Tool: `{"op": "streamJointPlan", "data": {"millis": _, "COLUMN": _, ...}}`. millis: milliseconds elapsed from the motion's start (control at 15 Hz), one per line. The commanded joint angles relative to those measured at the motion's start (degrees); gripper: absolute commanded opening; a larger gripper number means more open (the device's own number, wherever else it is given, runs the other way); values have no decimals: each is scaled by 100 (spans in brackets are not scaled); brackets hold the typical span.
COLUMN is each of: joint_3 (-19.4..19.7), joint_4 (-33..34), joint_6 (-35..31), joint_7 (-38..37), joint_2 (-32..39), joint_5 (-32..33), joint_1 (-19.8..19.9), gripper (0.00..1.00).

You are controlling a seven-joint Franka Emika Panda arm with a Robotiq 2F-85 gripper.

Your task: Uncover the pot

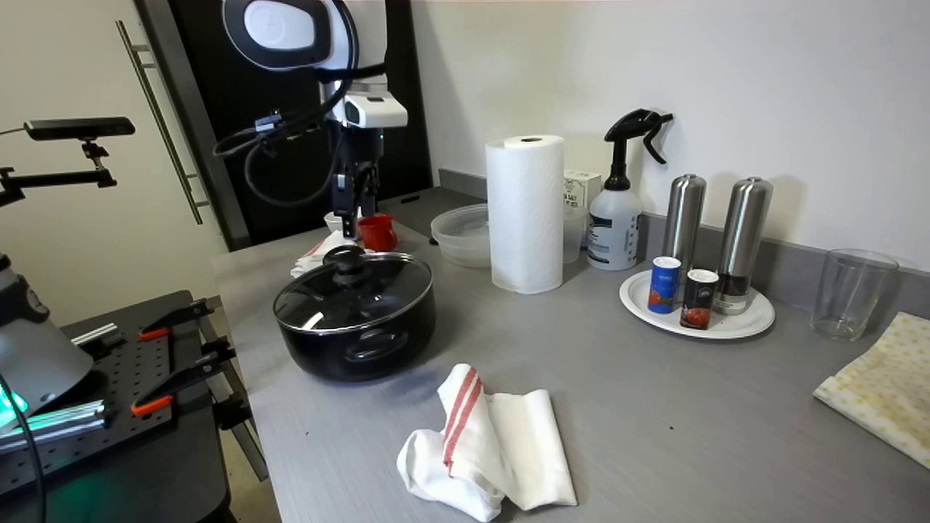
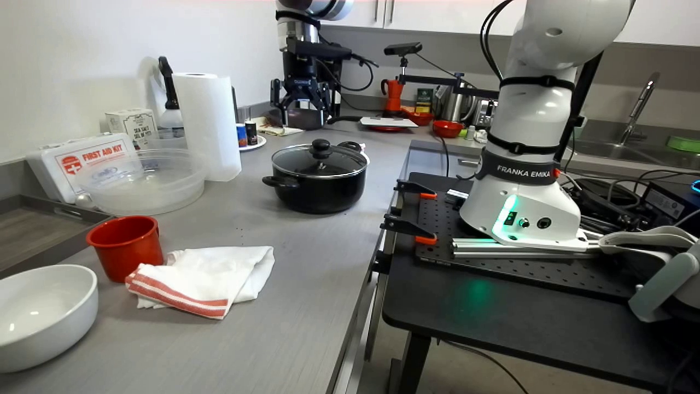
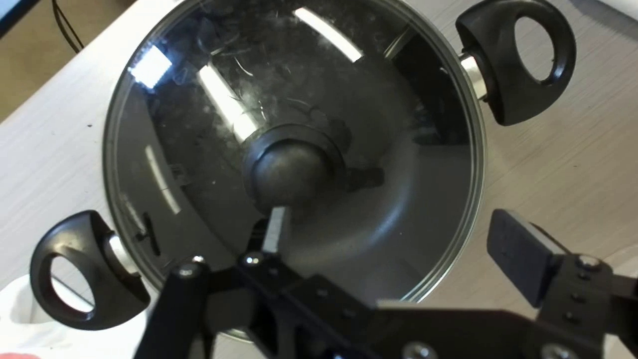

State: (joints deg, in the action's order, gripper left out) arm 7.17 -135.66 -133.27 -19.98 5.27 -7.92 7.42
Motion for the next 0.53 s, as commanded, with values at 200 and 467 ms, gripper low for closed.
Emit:
{"op": "streamJointPlan", "data": {"millis": 200, "joint_3": 141, "joint_4": -35, "joint_6": 50, "joint_7": -283, "joint_2": 191, "joint_5": 25, "joint_1": 11, "gripper": 100}}
{"op": "streamJointPlan", "data": {"millis": 467, "joint_3": 219, "joint_4": -183, "joint_6": 25, "joint_7": -305, "joint_2": 239, "joint_5": 33, "joint_1": 27, "gripper": 100}}
